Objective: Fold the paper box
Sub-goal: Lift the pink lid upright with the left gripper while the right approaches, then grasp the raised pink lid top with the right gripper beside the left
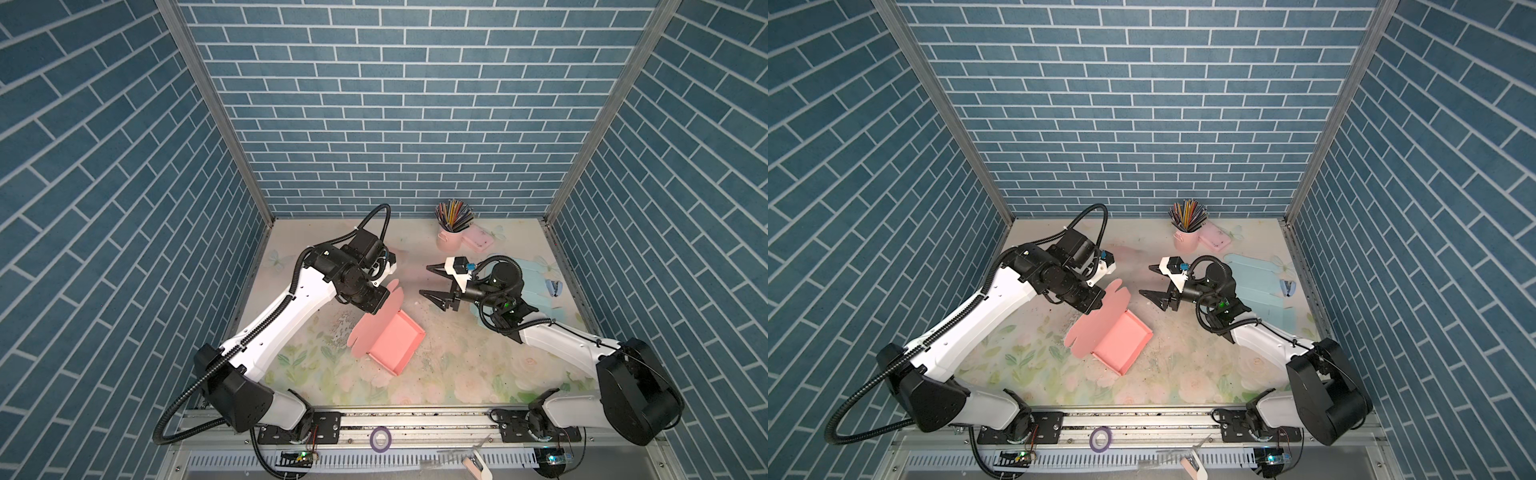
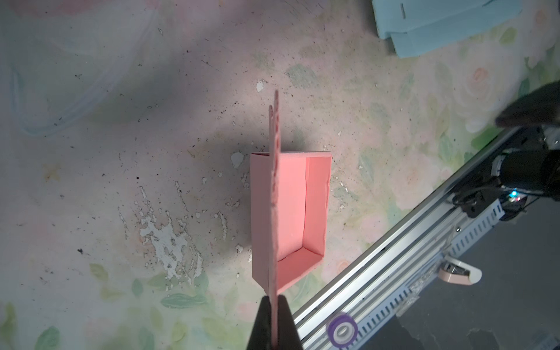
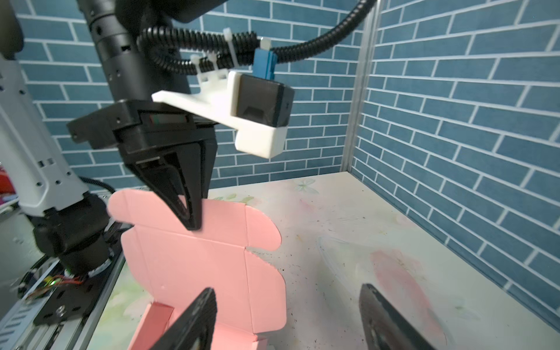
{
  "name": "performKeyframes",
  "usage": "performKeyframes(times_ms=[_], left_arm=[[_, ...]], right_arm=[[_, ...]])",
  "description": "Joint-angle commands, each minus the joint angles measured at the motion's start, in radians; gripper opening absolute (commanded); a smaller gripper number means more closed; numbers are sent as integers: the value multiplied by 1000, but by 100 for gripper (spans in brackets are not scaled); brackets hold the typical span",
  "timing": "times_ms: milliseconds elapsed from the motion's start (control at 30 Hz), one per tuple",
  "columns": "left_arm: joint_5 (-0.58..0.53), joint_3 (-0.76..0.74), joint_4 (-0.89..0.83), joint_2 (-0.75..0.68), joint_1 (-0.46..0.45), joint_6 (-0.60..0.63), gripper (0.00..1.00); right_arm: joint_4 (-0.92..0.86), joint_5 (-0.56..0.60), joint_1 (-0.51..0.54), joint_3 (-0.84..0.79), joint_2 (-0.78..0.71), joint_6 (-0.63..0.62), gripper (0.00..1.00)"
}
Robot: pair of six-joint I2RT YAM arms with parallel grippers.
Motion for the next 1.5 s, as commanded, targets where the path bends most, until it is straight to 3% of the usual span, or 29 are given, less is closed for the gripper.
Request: performKeyframes(times_ms=[0, 100, 467, 933, 1333, 1467], left_arm=[[29, 55, -84, 29, 4, 153, 0], [35, 87, -74, 57, -3, 194, 0], [62, 172, -63, 139, -42, 263, 1], [11, 178, -61, 159, -56, 263, 1], [-34, 178, -65, 161, -67, 271, 1], [-53, 171, -56, 161, -67, 269, 1]], right_arm=[[-263, -177, -4, 71, 31, -235, 75], [-373, -207, -5, 121, 68, -312, 75], [-329, -248, -4, 180, 213, -314, 69], [-303, -237, -4, 182, 239, -304, 27], [-350, -213, -4, 181, 222, -329, 13], [-368, -200, -4, 187, 226, -339, 3]])
